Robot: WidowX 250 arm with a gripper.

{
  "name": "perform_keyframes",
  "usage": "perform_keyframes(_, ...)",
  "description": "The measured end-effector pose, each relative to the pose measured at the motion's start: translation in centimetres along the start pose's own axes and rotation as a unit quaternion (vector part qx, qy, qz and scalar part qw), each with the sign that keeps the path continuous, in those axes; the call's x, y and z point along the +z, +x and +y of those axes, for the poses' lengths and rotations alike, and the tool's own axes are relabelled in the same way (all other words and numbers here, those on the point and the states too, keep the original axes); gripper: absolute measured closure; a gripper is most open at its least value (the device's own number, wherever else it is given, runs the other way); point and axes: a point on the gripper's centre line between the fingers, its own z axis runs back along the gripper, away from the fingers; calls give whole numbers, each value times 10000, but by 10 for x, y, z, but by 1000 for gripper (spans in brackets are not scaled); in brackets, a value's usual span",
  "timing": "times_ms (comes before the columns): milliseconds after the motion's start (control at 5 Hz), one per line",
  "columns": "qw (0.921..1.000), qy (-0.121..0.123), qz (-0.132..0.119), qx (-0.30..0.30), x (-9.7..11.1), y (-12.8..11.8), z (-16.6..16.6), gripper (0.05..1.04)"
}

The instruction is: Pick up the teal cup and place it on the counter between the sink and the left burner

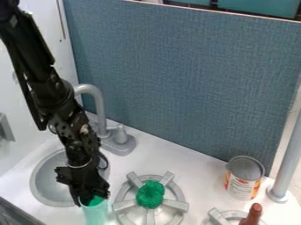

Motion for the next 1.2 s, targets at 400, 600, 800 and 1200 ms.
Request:
perform_keyframes(400, 9975, -87, 538, 447, 5, -7, 3, 663)
perform_keyframes(600, 9964, 6, 363, 770, 29, 0, 5, 366)
perform_keyframes(800, 9977, 228, 177, 614, 56, 1, -11, 104)
perform_keyframes(1200, 9976, -5, -514, -466, 123, -2, -89, 83)
